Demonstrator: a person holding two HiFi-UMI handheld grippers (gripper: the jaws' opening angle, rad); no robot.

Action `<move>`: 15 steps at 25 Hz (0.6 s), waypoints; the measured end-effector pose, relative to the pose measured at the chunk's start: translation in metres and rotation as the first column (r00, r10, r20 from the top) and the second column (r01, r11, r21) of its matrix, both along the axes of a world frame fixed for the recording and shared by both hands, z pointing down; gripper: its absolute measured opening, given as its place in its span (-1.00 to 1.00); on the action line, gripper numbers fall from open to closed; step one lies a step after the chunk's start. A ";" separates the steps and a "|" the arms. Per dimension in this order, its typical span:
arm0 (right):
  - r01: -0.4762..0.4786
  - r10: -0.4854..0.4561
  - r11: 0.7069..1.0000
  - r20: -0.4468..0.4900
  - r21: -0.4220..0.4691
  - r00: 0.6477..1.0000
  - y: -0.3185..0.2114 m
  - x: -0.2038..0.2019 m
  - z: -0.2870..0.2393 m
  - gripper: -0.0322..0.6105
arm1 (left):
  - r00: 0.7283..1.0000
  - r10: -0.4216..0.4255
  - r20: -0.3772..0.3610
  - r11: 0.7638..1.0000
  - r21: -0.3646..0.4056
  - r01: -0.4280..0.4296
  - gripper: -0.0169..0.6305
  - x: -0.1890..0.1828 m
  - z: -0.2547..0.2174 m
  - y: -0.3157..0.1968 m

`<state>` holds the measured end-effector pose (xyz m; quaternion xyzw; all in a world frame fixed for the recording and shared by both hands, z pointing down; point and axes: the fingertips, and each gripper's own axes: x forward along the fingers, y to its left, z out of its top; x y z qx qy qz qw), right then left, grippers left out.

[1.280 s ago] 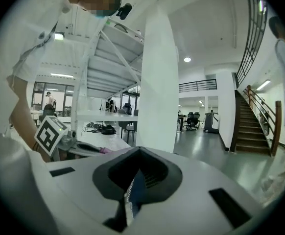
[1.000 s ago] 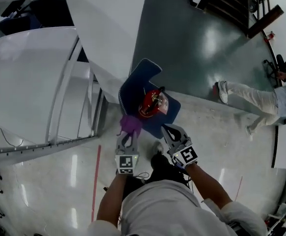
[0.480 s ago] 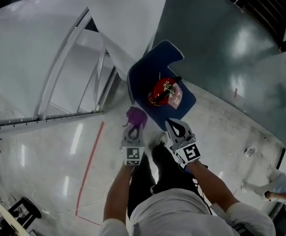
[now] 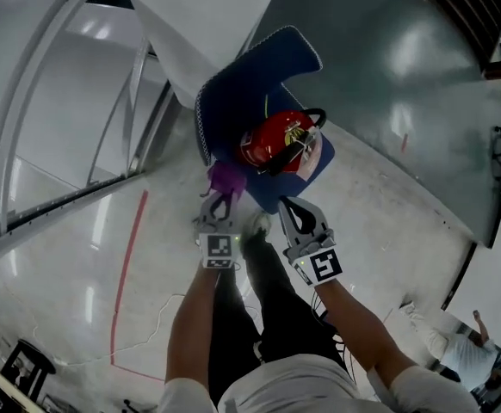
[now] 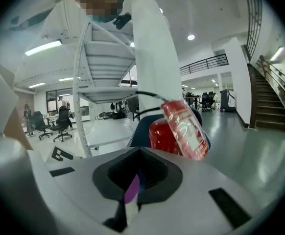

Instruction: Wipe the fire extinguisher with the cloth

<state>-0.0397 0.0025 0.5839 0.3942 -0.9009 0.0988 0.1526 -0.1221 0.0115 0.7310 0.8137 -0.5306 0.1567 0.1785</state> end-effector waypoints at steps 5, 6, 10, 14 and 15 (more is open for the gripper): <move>-0.038 0.037 0.996 -0.018 -0.077 0.999 -0.011 -0.005 0.063 -0.86 | 0.999 -0.018 -0.041 1.000 0.013 0.018 -0.89 0.008 0.031 -0.019; -0.041 0.040 0.995 -0.020 -0.087 0.999 -0.012 -0.006 0.072 -0.86 | 0.999 -0.014 -0.049 1.000 0.013 0.014 -0.89 0.010 0.039 -0.021; -0.057 0.054 0.992 -0.033 -0.110 0.998 -0.016 -0.008 0.096 -0.86 | 0.999 0.018 -0.033 1.000 -0.008 -0.018 -0.89 0.006 0.079 -0.024; -0.062 0.055 0.989 -0.053 -0.134 0.997 -0.013 -0.008 0.117 -0.86 | 1.000 0.024 -0.016 0.998 -0.059 -0.025 -0.89 0.000 0.116 -0.025; -0.058 0.050 0.989 -0.061 -0.139 0.997 -0.012 -0.008 0.121 -0.86 | 0.999 0.030 -0.011 0.997 -0.069 -0.030 -0.89 0.001 0.122 -0.025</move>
